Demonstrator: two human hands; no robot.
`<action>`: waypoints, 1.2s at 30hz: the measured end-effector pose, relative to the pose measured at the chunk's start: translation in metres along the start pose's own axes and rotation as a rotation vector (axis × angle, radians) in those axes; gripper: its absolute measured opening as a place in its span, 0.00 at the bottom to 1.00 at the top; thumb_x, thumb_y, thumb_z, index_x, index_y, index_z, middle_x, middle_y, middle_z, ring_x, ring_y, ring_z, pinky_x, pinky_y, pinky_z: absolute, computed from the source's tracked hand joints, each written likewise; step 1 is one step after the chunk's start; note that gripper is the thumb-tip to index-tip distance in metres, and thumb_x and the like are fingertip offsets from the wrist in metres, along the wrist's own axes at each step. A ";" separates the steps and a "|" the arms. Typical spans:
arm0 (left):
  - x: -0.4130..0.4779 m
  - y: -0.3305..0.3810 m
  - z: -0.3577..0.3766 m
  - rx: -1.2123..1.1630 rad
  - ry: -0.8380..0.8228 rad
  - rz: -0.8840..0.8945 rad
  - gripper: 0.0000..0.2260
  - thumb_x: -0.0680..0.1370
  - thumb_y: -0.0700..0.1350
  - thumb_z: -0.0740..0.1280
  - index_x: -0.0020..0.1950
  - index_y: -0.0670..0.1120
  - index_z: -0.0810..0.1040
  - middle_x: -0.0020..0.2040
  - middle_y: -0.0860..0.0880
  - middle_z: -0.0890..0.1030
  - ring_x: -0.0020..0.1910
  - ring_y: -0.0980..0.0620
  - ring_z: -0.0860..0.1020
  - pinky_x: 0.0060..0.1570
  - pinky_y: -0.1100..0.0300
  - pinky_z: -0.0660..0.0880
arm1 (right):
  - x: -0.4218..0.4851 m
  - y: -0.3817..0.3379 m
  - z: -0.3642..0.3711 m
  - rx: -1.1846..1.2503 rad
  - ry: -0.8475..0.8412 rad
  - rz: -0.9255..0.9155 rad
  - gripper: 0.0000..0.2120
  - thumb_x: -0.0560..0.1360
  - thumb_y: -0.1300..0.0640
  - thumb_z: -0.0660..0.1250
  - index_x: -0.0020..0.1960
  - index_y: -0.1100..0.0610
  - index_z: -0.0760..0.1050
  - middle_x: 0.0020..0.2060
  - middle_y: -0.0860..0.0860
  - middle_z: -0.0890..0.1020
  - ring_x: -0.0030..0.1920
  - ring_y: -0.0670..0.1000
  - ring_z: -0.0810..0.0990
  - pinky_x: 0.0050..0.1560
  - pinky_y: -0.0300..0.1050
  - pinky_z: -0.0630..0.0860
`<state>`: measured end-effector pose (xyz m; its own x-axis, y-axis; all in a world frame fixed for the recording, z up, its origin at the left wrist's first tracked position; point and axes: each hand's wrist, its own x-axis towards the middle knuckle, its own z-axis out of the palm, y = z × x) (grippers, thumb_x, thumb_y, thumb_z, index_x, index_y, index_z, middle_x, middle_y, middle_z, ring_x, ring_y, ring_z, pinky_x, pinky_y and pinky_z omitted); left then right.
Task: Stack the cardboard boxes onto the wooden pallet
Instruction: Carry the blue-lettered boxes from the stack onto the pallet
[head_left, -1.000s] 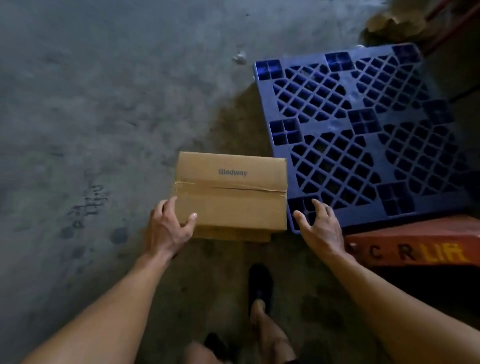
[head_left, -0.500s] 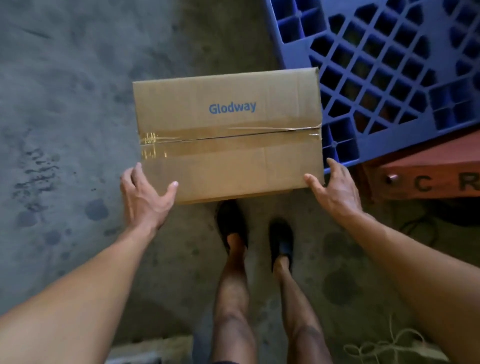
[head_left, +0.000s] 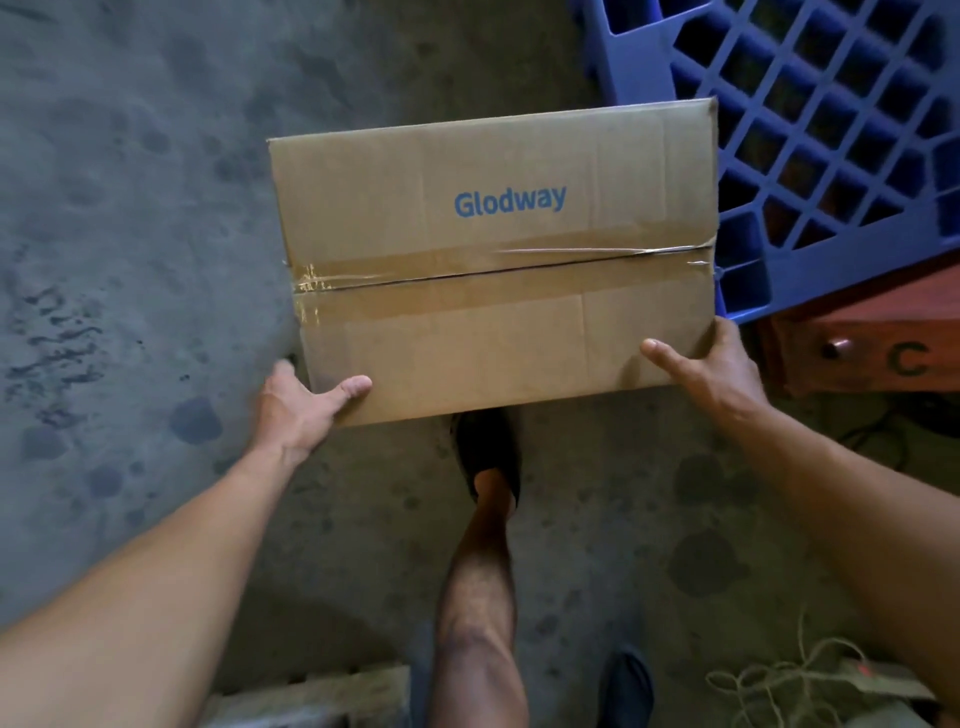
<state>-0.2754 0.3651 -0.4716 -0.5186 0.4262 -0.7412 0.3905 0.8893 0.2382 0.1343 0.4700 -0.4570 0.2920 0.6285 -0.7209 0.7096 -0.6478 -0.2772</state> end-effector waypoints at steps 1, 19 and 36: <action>-0.002 0.000 0.002 -0.062 -0.018 -0.009 0.32 0.68 0.60 0.77 0.63 0.41 0.75 0.63 0.40 0.79 0.53 0.44 0.77 0.48 0.57 0.73 | -0.003 -0.002 -0.003 0.036 0.001 -0.005 0.41 0.70 0.36 0.73 0.75 0.48 0.60 0.70 0.54 0.73 0.68 0.58 0.73 0.63 0.56 0.71; -0.168 0.023 -0.100 -0.976 0.091 0.076 0.53 0.58 0.62 0.80 0.78 0.51 0.61 0.68 0.53 0.75 0.62 0.54 0.75 0.67 0.48 0.69 | -0.127 -0.067 -0.128 0.591 0.002 -0.260 0.26 0.69 0.41 0.75 0.61 0.46 0.68 0.57 0.53 0.77 0.50 0.56 0.82 0.41 0.55 0.82; -0.598 -0.112 -0.072 -1.325 0.526 0.419 0.41 0.61 0.57 0.79 0.73 0.64 0.68 0.65 0.53 0.80 0.59 0.48 0.81 0.66 0.34 0.69 | -0.370 0.039 -0.282 0.598 -0.453 -0.723 0.37 0.65 0.44 0.80 0.70 0.38 0.69 0.60 0.53 0.78 0.53 0.58 0.84 0.33 0.48 0.83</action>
<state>-0.0638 0.0220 -0.0096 -0.8679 0.4360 -0.2380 -0.2328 0.0663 0.9703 0.2347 0.3333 -0.0222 -0.4319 0.8114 -0.3937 0.1493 -0.3662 -0.9185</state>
